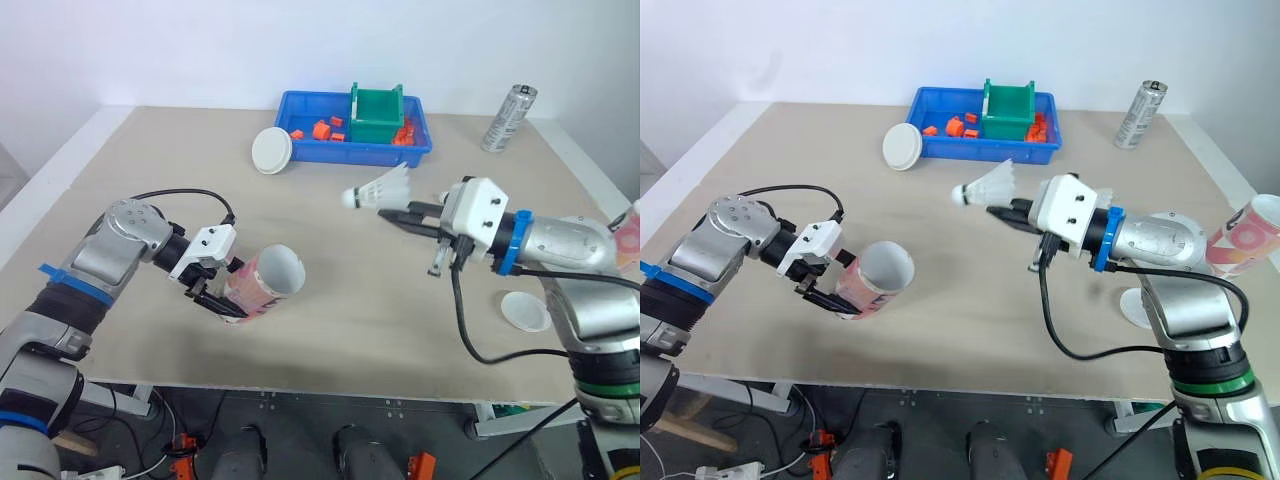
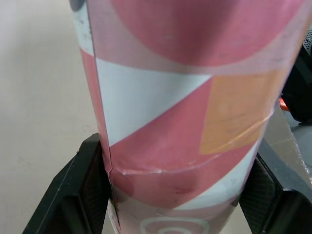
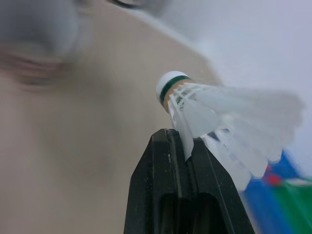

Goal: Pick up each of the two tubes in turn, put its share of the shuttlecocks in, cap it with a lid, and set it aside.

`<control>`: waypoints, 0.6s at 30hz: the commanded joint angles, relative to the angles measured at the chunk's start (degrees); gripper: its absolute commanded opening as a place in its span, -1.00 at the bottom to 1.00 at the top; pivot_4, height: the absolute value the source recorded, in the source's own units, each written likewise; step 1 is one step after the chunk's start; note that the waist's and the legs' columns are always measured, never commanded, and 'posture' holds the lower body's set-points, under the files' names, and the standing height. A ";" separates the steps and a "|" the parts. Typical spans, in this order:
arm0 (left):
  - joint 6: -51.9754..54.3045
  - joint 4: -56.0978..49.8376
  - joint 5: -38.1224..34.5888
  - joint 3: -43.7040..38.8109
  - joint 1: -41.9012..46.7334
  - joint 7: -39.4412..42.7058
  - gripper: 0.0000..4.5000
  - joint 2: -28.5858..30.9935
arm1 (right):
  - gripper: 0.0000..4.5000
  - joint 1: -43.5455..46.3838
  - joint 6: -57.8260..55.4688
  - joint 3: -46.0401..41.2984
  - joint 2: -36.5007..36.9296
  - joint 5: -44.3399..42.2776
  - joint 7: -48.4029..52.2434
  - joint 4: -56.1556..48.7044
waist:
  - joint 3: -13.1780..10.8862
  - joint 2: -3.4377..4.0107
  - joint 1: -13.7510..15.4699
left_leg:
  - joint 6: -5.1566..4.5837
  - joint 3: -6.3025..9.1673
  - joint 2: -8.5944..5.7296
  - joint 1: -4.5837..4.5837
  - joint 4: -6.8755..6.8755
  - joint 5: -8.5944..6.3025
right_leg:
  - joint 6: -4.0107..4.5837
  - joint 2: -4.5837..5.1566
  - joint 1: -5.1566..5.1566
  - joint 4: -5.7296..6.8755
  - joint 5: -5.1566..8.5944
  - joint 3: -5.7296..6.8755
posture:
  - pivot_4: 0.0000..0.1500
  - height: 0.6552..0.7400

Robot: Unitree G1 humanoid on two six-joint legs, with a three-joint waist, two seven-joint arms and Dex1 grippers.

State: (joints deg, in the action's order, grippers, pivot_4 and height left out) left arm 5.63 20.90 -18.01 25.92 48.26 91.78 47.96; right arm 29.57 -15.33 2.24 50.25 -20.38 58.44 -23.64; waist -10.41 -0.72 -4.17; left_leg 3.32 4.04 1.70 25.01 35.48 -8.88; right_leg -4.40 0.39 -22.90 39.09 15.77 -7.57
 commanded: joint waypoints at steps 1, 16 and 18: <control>2.57 -1.32 -1.85 0.98 -0.63 0.72 0.45 -1.29 | -0.95 2.78 -1.99 1.20 0.62 -1.83 2.14 -6.00 | 0.00 -0.01 0.00 | 0.00 -0.02 0.00 0.00 0.03 0.00 | 0.00 0.01 0.01 0.00 0.00 -0.01 | 1.00 0.92; 3.73 0.95 -0.79 0.88 2.78 0.72 0.45 -5.19 | -0.70 12.40 5.85 14.44 -4.87 10.39 7.77 2.35 | -0.15 -0.25 0.07 | 0.00 -0.02 0.04 0.23 -0.05 0.01 | -0.20 -0.02 -0.24 0.01 -0.10 0.07 | 1.00 0.92; 3.90 0.82 -0.90 0.90 2.91 0.72 0.45 -5.19 | -0.32 13.74 4.55 14.17 -5.17 9.12 9.31 2.03 | -0.15 -0.25 0.06 | 0.00 -0.02 0.04 0.23 -0.04 0.01 | -0.21 -0.01 -0.22 0.00 -0.10 0.07 | 1.00 0.92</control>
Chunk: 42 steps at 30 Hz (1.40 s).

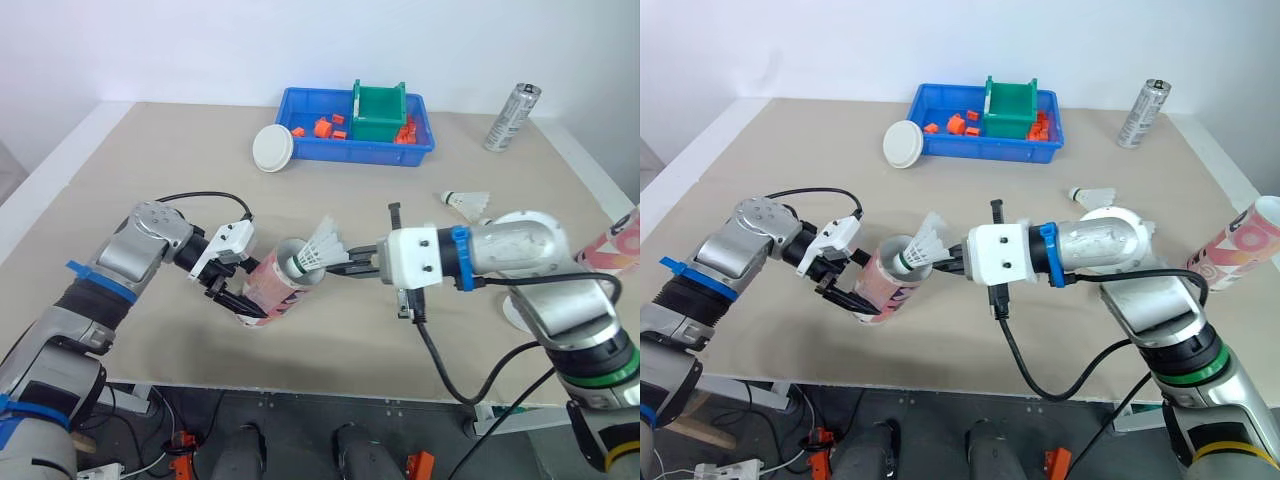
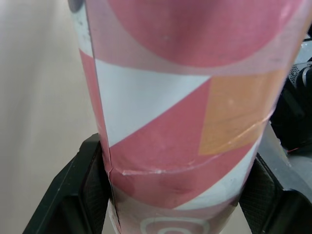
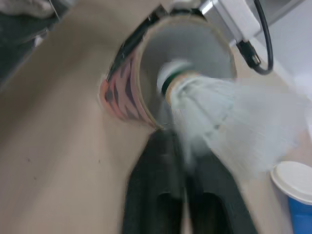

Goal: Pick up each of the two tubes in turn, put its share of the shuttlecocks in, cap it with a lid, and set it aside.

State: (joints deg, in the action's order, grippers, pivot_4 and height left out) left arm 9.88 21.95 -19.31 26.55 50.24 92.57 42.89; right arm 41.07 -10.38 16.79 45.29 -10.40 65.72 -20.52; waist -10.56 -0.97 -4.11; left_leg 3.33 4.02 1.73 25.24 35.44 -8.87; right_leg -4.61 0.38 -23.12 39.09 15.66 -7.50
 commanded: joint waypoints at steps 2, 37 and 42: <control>-0.25 -0.44 0.37 0.24 0.92 -0.07 0.45 -0.02 | 0.03 3.38 -1.80 -1.48 -0.54 -2.04 2.32 -1.39 | 0.00 0.00 0.00 | 0.00 0.00 0.00 0.00 0.01 0.00 | 0.00 0.00 0.00 0.00 -0.01 0.00 | 1.00 0.92; -2.59 -0.92 1.35 4.90 1.06 -0.07 0.45 0.81 | 0.66 -17.71 3.79 -38.81 -5.74 -3.27 -34.95 42.88 | 0.11 0.30 -0.33 | -0.17 -0.09 -0.07 -0.20 0.03 0.09 | -0.09 0.01 0.20 0.03 -0.13 -0.12 | 1.00 0.92; -2.61 -1.14 1.32 4.75 0.97 -0.07 0.45 0.82 | 0.66 -18.02 5.91 -38.11 -6.68 -3.35 -34.74 47.18 | 0.11 0.32 -0.29 | -0.17 -0.09 -0.10 -0.18 0.02 0.09 | -0.11 0.02 0.22 0.01 -0.12 -0.14 | 1.00 0.92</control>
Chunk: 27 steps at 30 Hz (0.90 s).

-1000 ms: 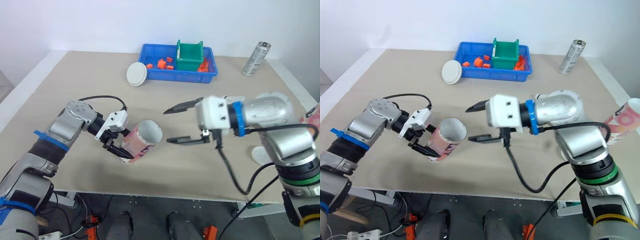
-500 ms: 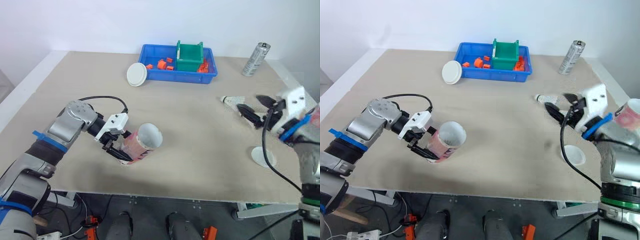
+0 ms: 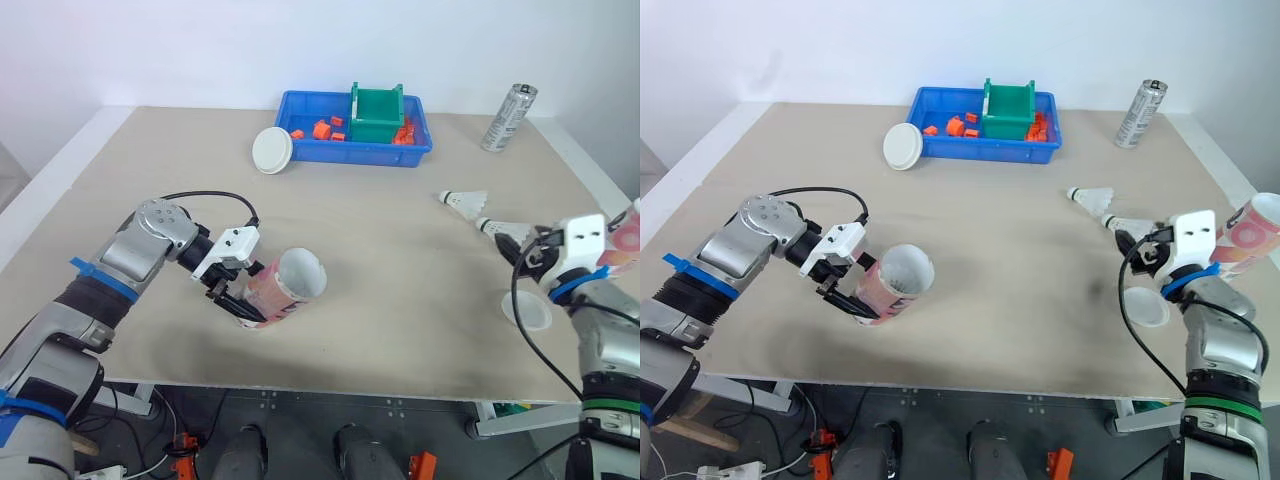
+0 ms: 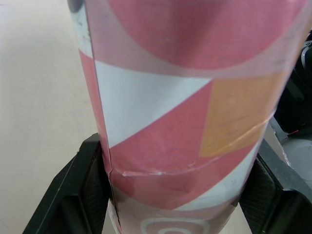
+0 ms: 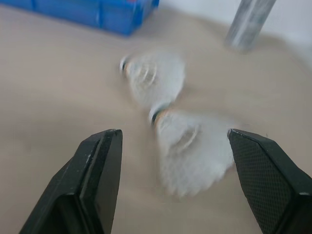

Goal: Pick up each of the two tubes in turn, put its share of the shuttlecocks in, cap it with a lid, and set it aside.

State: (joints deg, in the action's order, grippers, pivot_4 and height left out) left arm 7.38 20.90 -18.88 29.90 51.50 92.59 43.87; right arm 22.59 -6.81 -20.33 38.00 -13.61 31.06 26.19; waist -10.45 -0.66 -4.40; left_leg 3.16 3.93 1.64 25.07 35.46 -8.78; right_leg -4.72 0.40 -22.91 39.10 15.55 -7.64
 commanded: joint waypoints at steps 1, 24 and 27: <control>-0.07 -0.09 0.84 1.39 -0.27 -0.09 0.45 -0.13 | 0.66 0.56 2.59 -0.97 0.56 -0.24 -0.03 1.10 | 0.00 0.00 0.00 | 0.00 0.00 0.00 0.00 0.00 0.00 | 0.00 0.00 0.00 0.00 0.00 0.00 | 1.00 0.92; 0.69 -0.89 0.51 0.55 -0.32 -0.09 0.45 0.29 | -0.98 11.32 12.51 3.43 0.51 2.85 0.56 20.86 | -0.01 0.01 -0.08 | -0.01 0.02 -0.02 -0.02 -0.02 0.01 | -0.01 0.00 0.03 -0.05 0.00 -0.01 | 1.00 0.92; 0.73 -0.89 0.48 0.63 -0.17 -0.09 0.45 0.23 | -0.98 10.63 12.37 2.93 0.88 2.33 0.69 19.61 | -0.01 0.01 -0.08 | -0.01 0.02 -0.02 -0.01 -0.02 0.01 | -0.01 0.00 0.04 -0.05 0.00 -0.01 | 1.00 0.92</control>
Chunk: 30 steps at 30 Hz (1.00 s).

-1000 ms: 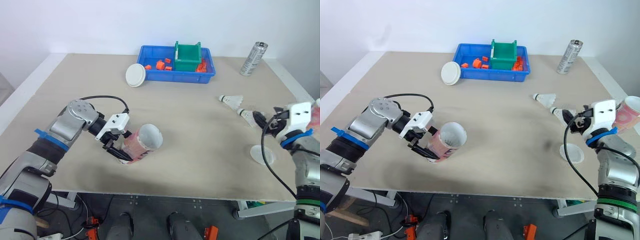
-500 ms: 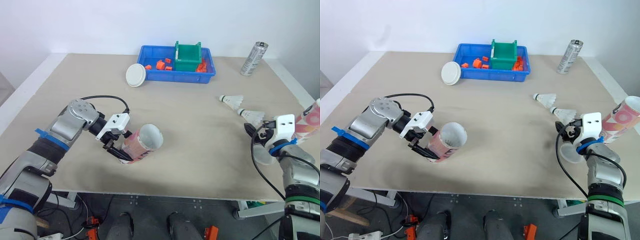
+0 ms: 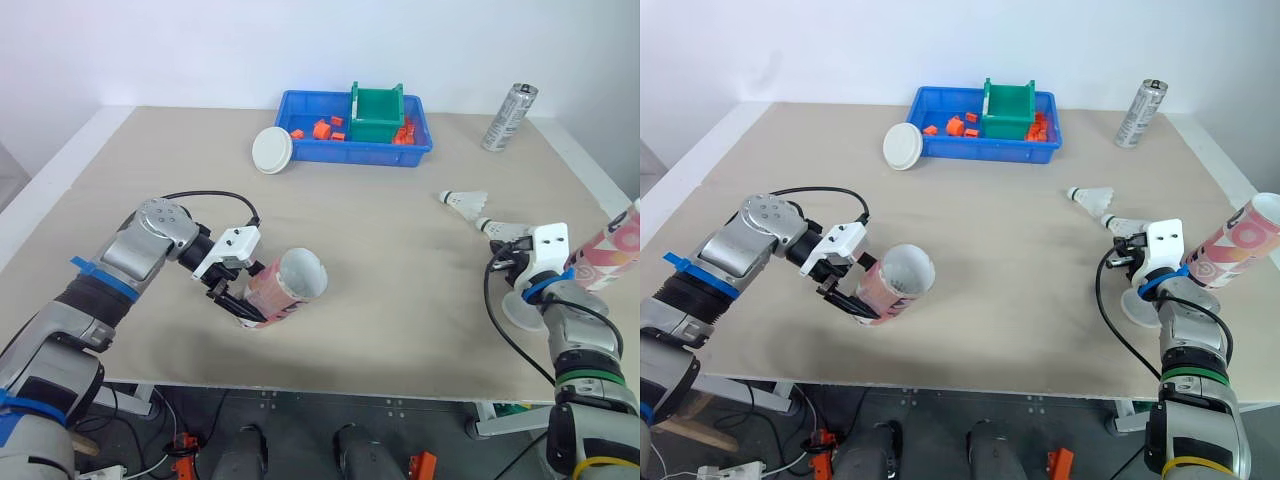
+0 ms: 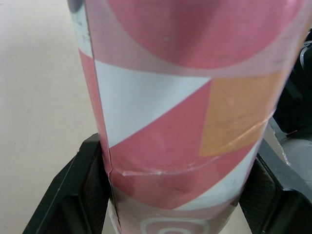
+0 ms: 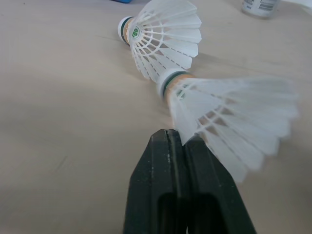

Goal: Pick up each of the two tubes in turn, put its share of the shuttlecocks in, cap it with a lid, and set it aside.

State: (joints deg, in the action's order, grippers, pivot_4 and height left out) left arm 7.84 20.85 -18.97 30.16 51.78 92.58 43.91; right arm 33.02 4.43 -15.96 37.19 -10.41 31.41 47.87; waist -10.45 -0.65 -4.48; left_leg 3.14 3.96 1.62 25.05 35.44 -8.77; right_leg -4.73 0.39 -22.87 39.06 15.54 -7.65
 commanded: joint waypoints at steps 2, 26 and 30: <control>0.20 -0.66 0.55 0.51 -0.28 -0.08 0.45 0.11 | -0.98 -0.45 1.22 -2.15 1.93 -1.39 -0.13 -4.44 | 0.00 0.00 0.02 | 0.00 0.00 0.00 0.00 0.00 0.00 | 0.00 0.00 0.00 0.00 0.00 0.00 | 1.00 0.92; 0.50 -1.55 -0.17 0.96 -0.44 -0.08 0.45 1.19 | -0.98 1.29 -28.69 18.78 17.84 -22.35 32.85 -78.01 | -0.15 0.20 0.27 | 0.00 0.04 0.07 0.11 0.05 -0.01 | 0.32 0.00 -0.09 -0.01 0.20 0.07 | 1.00 0.92; 0.73 -1.59 -0.13 0.70 -0.35 -0.08 0.45 1.15 | -0.98 3.71 -25.76 22.02 17.16 -16.77 34.43 -74.90 | -0.17 0.16 0.28 | 0.00 0.04 0.08 0.12 0.02 -0.01 | 0.29 0.00 -0.10 -0.01 0.20 0.09 | 1.00 0.92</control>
State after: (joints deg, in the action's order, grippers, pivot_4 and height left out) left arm 8.00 19.74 -19.22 30.53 51.92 92.40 44.40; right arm 35.86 -23.29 5.09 54.54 -29.80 65.07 -27.69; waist -10.62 -0.48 -4.20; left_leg 3.14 4.00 1.70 25.18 35.43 -8.77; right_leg -4.50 0.39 -23.00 39.05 15.72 -7.56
